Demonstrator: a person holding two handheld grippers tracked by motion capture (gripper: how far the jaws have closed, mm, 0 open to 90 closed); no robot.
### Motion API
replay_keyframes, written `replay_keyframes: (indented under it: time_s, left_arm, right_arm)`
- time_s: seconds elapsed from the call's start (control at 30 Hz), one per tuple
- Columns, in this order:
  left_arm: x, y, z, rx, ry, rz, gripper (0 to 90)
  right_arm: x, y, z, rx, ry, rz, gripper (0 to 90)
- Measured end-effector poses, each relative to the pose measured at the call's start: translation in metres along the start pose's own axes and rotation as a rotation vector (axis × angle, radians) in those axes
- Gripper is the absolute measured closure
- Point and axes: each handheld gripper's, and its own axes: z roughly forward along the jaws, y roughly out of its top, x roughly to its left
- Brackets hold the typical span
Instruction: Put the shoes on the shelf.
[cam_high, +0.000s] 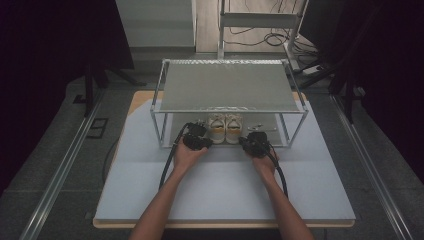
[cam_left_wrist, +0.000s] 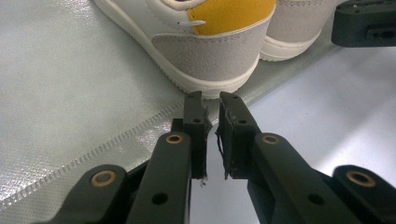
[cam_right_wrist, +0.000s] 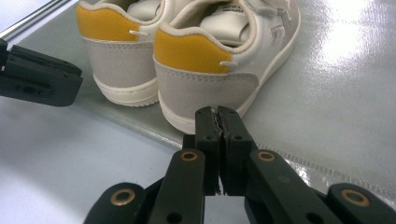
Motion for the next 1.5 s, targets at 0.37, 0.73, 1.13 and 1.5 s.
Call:
replay_keyframes:
  time_s: [0.37,0.73,1.13,1.5]
  left_arm:
    - [0.003,-0.015,-0.010,-0.058,-0.025,-0.002,80.2]
    - [-0.004,-0.050,-0.042,-0.133,-0.031,-0.022,67.5]
    - [-0.005,-0.089,-0.066,-0.161,-0.071,-0.039,58.1]
    - [-0.001,-0.132,-0.081,-0.133,0.002,-0.046,44.5]
  right_arm:
    - [0.001,0.000,-0.002,-0.014,0.002,0.003,87.3]
    - [0.003,-0.014,-0.042,-0.061,0.073,-0.034,86.3]
    - [-0.001,-0.043,-0.077,-0.067,0.141,-0.052,79.3]
    - [-0.027,-0.082,-0.112,-0.033,0.104,-0.070,58.3]
